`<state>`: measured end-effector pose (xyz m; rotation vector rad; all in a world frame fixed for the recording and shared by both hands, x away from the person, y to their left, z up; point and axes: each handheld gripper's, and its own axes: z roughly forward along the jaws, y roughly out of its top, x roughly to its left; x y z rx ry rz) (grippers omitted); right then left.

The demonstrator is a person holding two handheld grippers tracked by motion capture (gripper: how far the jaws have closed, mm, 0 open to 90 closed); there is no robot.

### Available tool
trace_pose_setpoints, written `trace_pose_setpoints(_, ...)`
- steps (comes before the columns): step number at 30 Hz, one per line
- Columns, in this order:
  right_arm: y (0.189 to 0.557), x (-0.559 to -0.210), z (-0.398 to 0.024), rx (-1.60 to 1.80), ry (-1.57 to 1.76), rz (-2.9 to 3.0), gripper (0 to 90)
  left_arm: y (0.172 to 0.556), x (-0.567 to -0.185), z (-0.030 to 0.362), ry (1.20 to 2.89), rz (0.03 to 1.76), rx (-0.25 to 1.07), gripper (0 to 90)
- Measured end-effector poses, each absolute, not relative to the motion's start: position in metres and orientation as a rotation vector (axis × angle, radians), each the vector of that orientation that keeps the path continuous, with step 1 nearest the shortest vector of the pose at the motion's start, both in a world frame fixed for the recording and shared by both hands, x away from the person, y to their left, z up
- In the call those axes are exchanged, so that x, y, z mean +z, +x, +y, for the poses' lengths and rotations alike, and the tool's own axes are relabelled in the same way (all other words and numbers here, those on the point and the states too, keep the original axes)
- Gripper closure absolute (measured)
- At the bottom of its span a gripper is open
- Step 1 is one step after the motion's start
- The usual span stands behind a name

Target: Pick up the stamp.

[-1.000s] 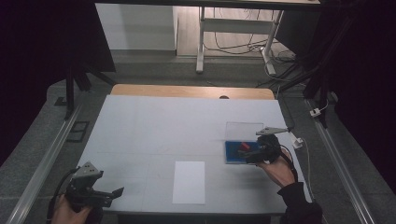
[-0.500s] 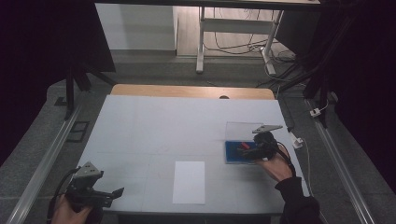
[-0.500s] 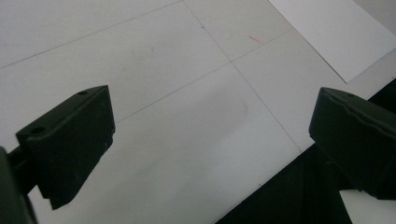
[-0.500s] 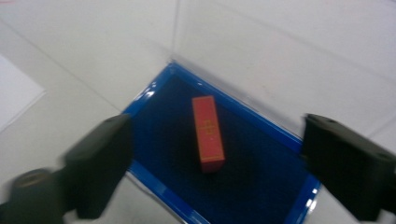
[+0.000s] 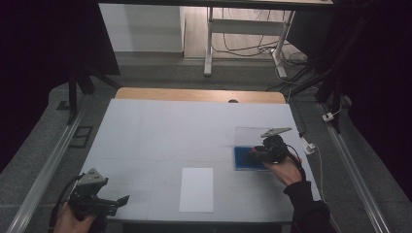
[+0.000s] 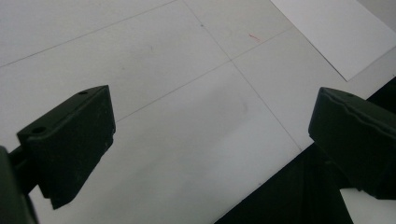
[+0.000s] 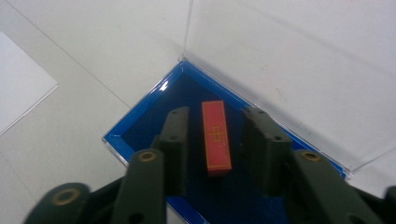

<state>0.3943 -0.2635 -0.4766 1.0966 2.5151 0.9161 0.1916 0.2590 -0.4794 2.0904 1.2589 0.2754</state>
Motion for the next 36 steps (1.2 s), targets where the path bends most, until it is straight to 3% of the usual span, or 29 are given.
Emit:
trace_pose_setpoints(9,0.396,-0.478,-0.261,0.89,1.099,2.526,78.9,0.192,-0.479,0.259,2.088,1.264,0.276,1.2)
trace_pose_setpoints(36,0.383,-0.458,-0.265,0.988,1.053,2.461,80.1,0.191,-0.479,0.261,2.07,1.258,0.27,1.2)
